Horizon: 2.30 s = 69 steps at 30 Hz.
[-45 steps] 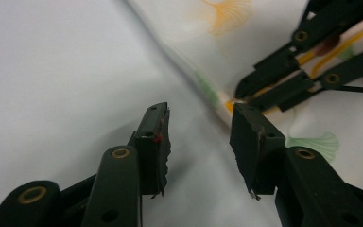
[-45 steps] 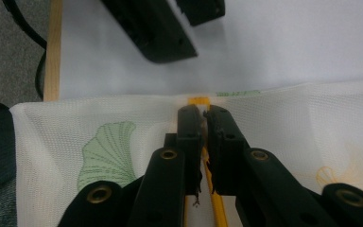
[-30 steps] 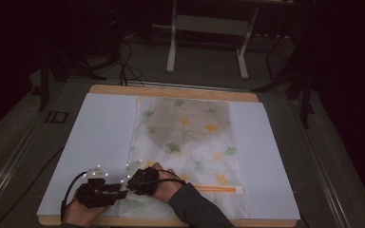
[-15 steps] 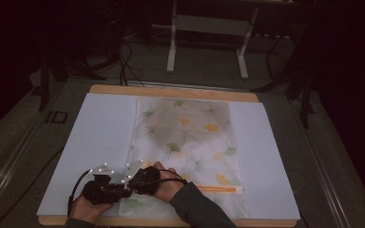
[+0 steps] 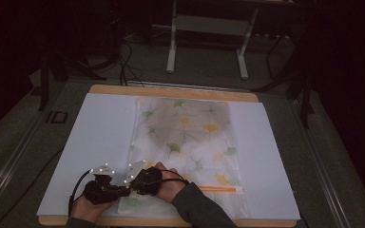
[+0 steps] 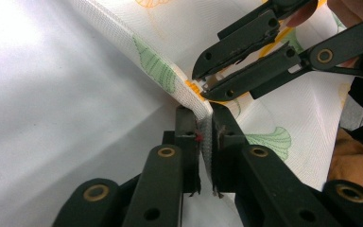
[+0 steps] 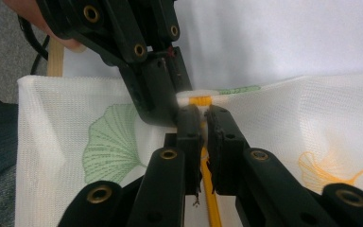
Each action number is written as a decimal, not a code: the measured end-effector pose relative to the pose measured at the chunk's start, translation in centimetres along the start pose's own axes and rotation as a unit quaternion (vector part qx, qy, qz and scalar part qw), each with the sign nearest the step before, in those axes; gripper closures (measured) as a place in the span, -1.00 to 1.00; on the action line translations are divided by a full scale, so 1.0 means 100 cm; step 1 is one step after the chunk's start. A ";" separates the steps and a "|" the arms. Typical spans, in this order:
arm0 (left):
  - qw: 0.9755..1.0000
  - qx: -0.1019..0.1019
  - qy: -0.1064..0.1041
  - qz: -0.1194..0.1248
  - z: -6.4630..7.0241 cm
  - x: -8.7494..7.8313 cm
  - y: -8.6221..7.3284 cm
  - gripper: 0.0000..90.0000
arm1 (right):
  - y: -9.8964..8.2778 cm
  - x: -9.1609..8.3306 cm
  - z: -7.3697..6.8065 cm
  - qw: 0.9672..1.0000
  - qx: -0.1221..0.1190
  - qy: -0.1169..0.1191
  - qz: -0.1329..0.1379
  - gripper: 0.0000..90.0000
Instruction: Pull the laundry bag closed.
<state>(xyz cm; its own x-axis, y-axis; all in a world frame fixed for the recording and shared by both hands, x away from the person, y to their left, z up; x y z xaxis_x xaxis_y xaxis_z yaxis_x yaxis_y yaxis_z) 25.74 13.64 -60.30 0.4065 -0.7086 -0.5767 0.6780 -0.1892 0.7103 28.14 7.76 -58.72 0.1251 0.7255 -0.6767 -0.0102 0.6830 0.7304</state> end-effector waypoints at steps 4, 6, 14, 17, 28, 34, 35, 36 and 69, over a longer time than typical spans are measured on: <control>1.000 0.002 0.000 0.001 0.000 -0.001 0.000 0.93 | -0.002 -0.001 0.000 1.000 0.002 0.003 0.000 0.87; 1.000 0.002 0.000 0.003 0.001 -0.001 0.001 0.93 | -0.002 -0.001 0.001 1.000 0.001 0.004 0.001 0.87; 1.000 0.003 -0.002 0.007 0.001 -0.002 0.002 0.94 | -0.007 -0.001 0.000 1.000 0.003 0.009 -0.002 0.88; 1.000 0.003 -0.002 0.008 0.002 -0.003 0.002 0.94 | -0.009 -0.001 0.000 1.000 0.003 0.011 -0.002 0.88; 1.000 0.002 -0.002 0.019 0.002 -0.005 0.004 0.94 | -0.018 -0.001 0.000 1.000 0.007 0.013 -0.014 0.88; 1.000 0.004 -0.002 0.023 0.002 -0.007 0.005 0.94 | -0.020 -0.003 0.000 1.000 0.004 0.014 -0.022 0.88; 1.000 0.004 -0.002 0.023 0.002 -0.007 0.005 0.95 | -0.021 -0.003 0.000 1.000 0.005 0.014 -0.024 0.88; 1.000 0.004 -0.002 0.024 0.002 -0.007 0.005 0.95 | -0.022 -0.003 0.001 1.000 0.004 0.014 -0.026 0.88; 0.999 0.000 -0.002 0.038 0.001 -0.012 0.008 0.95 | -0.041 -0.021 0.006 0.998 -0.010 0.006 -0.068 0.88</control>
<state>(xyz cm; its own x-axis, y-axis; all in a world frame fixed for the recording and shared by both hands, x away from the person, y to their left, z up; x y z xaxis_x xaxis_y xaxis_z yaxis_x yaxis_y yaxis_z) 25.74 14.30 -59.00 0.4542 -0.7239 -0.5192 0.6447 -0.1352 0.7524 28.47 3.46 -60.24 0.1141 0.6274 -0.7703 -0.0137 0.7763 0.6302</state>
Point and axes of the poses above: each handheld gripper's, and its own axes: x roughly forward along the jaws, y roughly out of its top, z roughly to its right, the point moved 10 cm from there along x, roughly forward along the jaws, and after that the axes turned 11 degrees about z, right-handed, at the moved point
